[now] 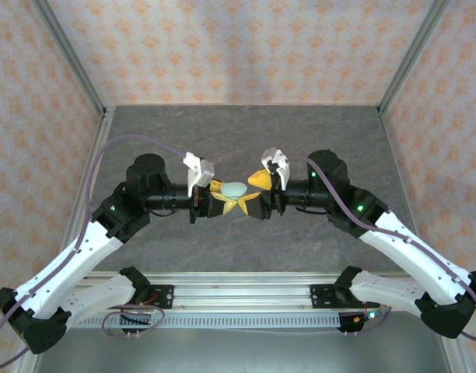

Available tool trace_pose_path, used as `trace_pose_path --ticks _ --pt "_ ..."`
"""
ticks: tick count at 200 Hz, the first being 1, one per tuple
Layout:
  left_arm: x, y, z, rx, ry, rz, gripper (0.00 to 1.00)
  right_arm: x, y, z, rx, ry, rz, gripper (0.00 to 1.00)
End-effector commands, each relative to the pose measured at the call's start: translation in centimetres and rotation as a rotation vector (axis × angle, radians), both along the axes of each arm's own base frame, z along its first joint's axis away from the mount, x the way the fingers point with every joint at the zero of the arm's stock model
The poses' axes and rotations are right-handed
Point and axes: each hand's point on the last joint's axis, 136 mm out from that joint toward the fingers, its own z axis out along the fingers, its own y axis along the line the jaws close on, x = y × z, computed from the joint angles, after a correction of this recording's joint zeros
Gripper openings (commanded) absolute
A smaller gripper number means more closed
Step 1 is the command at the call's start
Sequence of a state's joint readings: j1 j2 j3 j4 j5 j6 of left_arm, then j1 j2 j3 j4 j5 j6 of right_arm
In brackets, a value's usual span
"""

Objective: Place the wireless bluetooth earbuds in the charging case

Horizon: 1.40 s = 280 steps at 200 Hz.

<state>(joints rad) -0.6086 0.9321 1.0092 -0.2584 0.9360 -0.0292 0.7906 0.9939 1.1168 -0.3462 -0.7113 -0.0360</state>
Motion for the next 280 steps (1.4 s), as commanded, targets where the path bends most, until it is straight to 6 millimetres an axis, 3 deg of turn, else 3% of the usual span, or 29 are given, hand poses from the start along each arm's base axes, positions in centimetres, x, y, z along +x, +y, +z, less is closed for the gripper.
trace_pose_path --ticks 1,112,182,234,280 --pt "-1.0 -0.2 1.6 -0.032 -0.014 -0.048 0.0 1.3 -0.2 2.6 0.041 -0.086 -0.063 0.77" --pt "-1.1 -0.2 1.3 -0.026 -0.01 -0.056 0.0 0.6 0.3 4.0 0.085 -0.053 -0.021 0.77" --pt "-1.4 -0.2 1.1 -0.023 -0.003 -0.065 0.0 1.3 0.4 3.4 0.066 -0.027 -0.046 0.74" --pt "-1.7 -0.3 1.2 -0.029 0.001 -0.088 0.0 0.8 1.4 3.9 0.092 -0.029 0.03 0.57" --pt "-1.8 -0.3 1.0 -0.018 0.002 -0.095 0.0 -0.1 1.6 4.3 0.117 -0.042 0.082 0.31"
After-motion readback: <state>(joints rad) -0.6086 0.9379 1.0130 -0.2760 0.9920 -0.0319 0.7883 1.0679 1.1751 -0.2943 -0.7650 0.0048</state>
